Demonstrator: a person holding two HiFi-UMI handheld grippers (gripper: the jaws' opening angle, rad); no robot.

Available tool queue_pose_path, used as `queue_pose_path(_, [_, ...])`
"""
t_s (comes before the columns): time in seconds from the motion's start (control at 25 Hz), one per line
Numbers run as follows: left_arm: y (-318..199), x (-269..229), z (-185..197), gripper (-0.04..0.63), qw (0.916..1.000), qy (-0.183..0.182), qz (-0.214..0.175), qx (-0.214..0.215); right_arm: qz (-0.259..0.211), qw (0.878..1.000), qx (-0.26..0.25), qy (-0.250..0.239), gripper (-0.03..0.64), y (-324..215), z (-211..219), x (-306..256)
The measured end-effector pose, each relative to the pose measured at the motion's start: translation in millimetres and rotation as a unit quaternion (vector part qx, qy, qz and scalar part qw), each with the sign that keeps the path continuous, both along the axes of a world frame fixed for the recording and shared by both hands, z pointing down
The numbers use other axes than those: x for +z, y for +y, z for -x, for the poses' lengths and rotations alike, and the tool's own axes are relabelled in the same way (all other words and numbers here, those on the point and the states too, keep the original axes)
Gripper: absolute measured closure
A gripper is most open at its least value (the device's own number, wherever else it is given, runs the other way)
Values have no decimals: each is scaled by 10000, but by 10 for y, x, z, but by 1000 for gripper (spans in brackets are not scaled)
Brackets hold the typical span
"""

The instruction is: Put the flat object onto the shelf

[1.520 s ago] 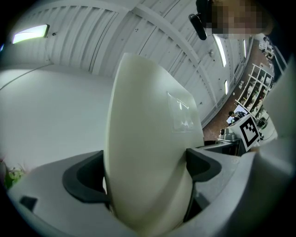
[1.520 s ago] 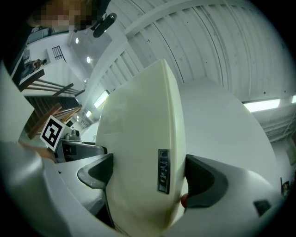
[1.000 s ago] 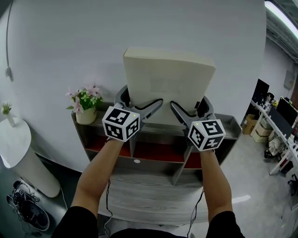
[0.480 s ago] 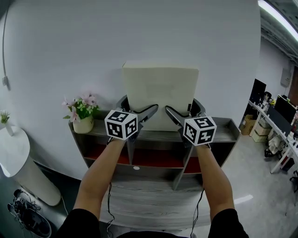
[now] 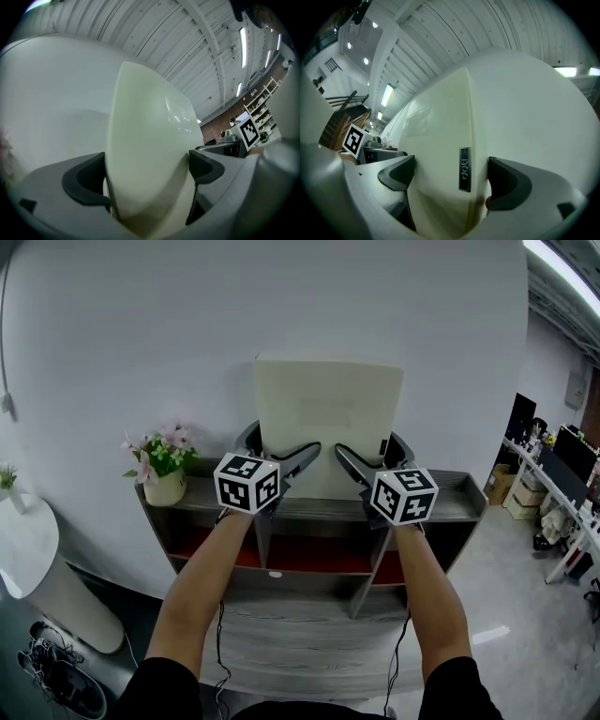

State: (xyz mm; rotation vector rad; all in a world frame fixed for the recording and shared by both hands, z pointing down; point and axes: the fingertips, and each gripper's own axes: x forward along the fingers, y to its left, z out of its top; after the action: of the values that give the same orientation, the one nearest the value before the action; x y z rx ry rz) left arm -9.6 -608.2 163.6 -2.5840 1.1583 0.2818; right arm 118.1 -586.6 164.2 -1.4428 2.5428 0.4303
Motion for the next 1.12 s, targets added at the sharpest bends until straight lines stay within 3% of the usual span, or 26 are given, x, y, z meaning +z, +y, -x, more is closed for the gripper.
queue_pose_path(0.2, [-41,2,18,51,9997,18,-42,-230,111,9993,86,-358,137,-67,-29,44])
queue_pose_path(0.36, [-37,27,46,50,9997,174,63,-142,68,9995,259,-176,137,-65,-24,82])
queue_pose_path(0.8, [14,110,23,51,9999,42,60,-125,30,9993,346,107,137,-51,16,145])
queue_pose_path(1.12, [73,112,26,51,9998,14,2,-204,18,9991,433,-30,136,-17,18,131])
